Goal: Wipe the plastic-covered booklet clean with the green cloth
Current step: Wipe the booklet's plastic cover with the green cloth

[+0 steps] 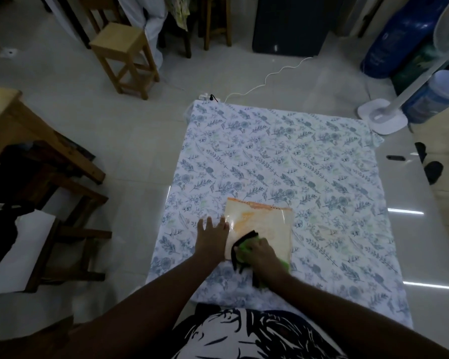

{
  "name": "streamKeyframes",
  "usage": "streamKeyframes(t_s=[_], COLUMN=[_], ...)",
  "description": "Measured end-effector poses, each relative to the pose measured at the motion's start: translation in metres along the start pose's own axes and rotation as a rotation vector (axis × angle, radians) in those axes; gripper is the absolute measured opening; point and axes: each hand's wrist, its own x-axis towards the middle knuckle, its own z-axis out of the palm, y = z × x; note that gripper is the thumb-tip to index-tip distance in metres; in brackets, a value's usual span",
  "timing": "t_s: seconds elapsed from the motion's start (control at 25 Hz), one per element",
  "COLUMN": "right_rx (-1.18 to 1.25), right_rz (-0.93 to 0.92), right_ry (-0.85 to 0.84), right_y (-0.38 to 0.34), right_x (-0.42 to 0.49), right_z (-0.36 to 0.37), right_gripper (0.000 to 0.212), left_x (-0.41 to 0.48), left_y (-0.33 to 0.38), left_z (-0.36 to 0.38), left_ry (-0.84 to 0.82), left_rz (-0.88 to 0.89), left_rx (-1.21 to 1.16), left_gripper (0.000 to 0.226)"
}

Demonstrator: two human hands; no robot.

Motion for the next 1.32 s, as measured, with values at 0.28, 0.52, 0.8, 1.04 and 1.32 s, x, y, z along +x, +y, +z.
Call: streamKeyframes(t_s=[0.28,0.52,0.8,1.04,1.32], right_rx=[0.092,0.026,0.062,0.059,0.015], right_rz=[0.403,0.134,0.064,0.291,-0.005], right_ry=[0.068,0.018,0.008,0.014,-0.005], right_y=[0.005,0.006,-0.027,-0.008,-0.010], right_x=[0.060,0.051,0.028,0.116,0.054], right_z=[-0.024,-0.038,-0.003,-0.035,-0.015], right_gripper=[0.039,0.031,0.039,0.044,0.034], left_x=[0.001,0.002,0.002,0.003,0.004], left_y=[-0.005,-0.018,-0.023,-0.027,-0.029], left_z=[0.002,0.015,0.024,0.028,0.027], left_ry=[-0.006,0.014,0.099,0.061,0.017], left_rz=[0.028,0.027,-0.159,-0.136,-0.137], left_rx=[-0.024,-0.137,-0.169,-0.229,-0.305], left_gripper=[0.100,0.112,0.140,0.138,0.139])
